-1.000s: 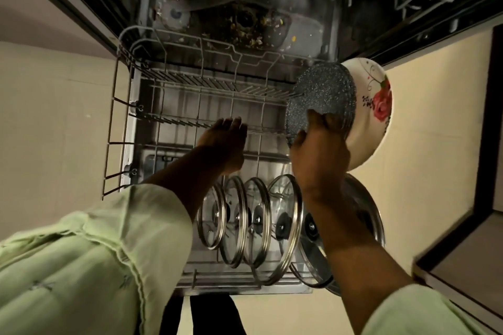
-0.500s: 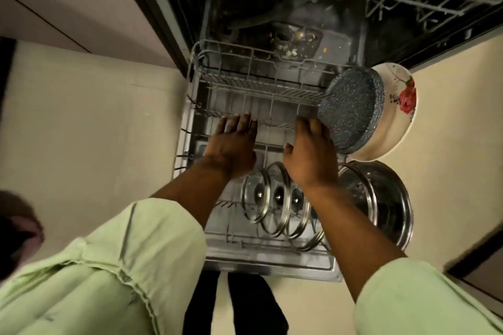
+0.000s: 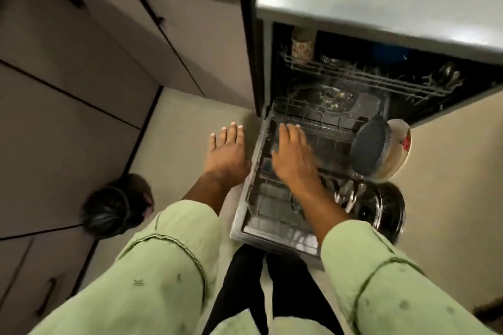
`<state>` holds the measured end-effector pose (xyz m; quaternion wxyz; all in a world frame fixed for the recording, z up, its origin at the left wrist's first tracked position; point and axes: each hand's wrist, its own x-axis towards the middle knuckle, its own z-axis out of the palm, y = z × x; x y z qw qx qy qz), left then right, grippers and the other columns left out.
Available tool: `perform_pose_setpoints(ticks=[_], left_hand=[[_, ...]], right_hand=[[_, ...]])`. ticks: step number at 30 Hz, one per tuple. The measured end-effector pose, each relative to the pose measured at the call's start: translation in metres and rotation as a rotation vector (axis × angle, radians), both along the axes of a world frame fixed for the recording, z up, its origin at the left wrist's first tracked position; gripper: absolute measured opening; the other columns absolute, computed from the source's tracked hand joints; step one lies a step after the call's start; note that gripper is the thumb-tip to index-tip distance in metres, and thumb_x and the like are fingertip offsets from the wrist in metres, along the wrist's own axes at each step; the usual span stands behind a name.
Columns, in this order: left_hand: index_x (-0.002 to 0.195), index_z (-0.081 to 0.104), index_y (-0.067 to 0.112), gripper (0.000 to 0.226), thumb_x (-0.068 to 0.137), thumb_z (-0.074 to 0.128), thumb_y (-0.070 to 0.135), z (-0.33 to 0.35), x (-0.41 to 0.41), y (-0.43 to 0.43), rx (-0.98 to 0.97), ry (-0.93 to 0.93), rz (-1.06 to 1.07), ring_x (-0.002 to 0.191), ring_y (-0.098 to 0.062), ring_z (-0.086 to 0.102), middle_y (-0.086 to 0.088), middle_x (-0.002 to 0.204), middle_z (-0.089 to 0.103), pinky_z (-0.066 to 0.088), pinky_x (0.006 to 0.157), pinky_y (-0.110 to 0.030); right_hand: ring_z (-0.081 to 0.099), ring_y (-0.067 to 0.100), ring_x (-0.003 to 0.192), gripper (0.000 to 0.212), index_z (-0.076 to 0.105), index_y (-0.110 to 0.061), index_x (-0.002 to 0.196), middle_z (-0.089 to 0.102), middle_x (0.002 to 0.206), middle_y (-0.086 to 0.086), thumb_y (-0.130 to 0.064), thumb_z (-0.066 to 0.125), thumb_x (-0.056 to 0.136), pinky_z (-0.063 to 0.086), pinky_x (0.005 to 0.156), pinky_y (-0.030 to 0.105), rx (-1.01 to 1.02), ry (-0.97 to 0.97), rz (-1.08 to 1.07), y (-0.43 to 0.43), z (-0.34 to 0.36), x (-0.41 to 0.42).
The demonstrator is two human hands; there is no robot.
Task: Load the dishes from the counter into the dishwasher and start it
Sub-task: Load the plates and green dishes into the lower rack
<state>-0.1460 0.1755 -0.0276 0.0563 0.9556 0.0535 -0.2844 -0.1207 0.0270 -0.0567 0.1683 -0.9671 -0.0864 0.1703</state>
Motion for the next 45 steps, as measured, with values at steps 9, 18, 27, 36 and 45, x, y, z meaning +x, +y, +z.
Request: perform_pose_setpoints(ticks=[9, 18, 27, 36, 45], left_hand=[[0.158, -0.003, 0.010, 0.073, 0.101, 0.038, 0.031, 0.128, -0.018, 0.082, 0.082, -0.278, 0.207, 0.153, -0.027, -0.003, -0.008, 0.166, -0.007, 0.002, 0.123, -0.047], [0.158, -0.004, 0.011, 0.074, 0.102, 0.039, 0.033, 0.190, -0.038, 0.206, 0.140, -0.462, 0.339, 0.153, -0.027, -0.002, -0.007, 0.166, -0.008, 0.002, 0.122, -0.047], [0.159, -0.003, 0.012, 0.075, 0.101, 0.041, 0.032, 0.197, -0.089, 0.387, 0.160, -0.476, 0.465, 0.153, -0.027, -0.003, -0.007, 0.166, -0.007, 0.003, 0.123, -0.047], [0.159, -0.002, 0.013, 0.076, 0.101, 0.042, 0.034, 0.187, -0.082, 0.486, 0.115, -0.477, 0.503, 0.153, -0.025, -0.001, -0.006, 0.166, -0.006, 0.004, 0.124, -0.046], [0.159, -0.001, 0.014, 0.077, 0.101, 0.044, 0.036, 0.171, -0.016, 0.533, 0.103, -0.459, 0.470, 0.153, -0.025, -0.001, -0.005, 0.166, -0.005, 0.005, 0.124, -0.047]], right_hand=[[0.018, 0.029, 0.149, 0.068, 0.024, -0.007, 0.153, 0.028, 0.158, 0.014, -0.023, 0.056, 0.095, 0.020, 0.120, 0.040, 0.038, -0.306, 0.297, 0.073, 0.124, 0.021], [0.017, 0.031, 0.149, 0.069, 0.026, -0.005, 0.153, 0.028, 0.157, 0.017, -0.021, 0.055, 0.092, 0.016, 0.121, 0.042, 0.084, -0.543, 0.513, 0.202, 0.214, 0.046], [0.009, 0.028, 0.151, 0.069, 0.017, -0.008, 0.155, 0.020, 0.161, 0.014, -0.027, 0.049, 0.097, 0.010, 0.122, 0.039, 0.141, -0.634, 0.609, 0.385, 0.240, 0.023], [0.006, 0.026, 0.151, 0.071, 0.013, -0.015, 0.156, 0.016, 0.162, 0.010, -0.032, 0.050, 0.098, 0.011, 0.122, 0.040, 0.049, -0.568, 0.664, 0.464, 0.223, 0.029], [0.006, 0.026, 0.151, 0.071, 0.014, -0.017, 0.156, 0.016, 0.162, 0.010, -0.032, 0.051, 0.098, 0.012, 0.123, 0.040, 0.036, -0.561, 0.626, 0.516, 0.221, 0.107]])
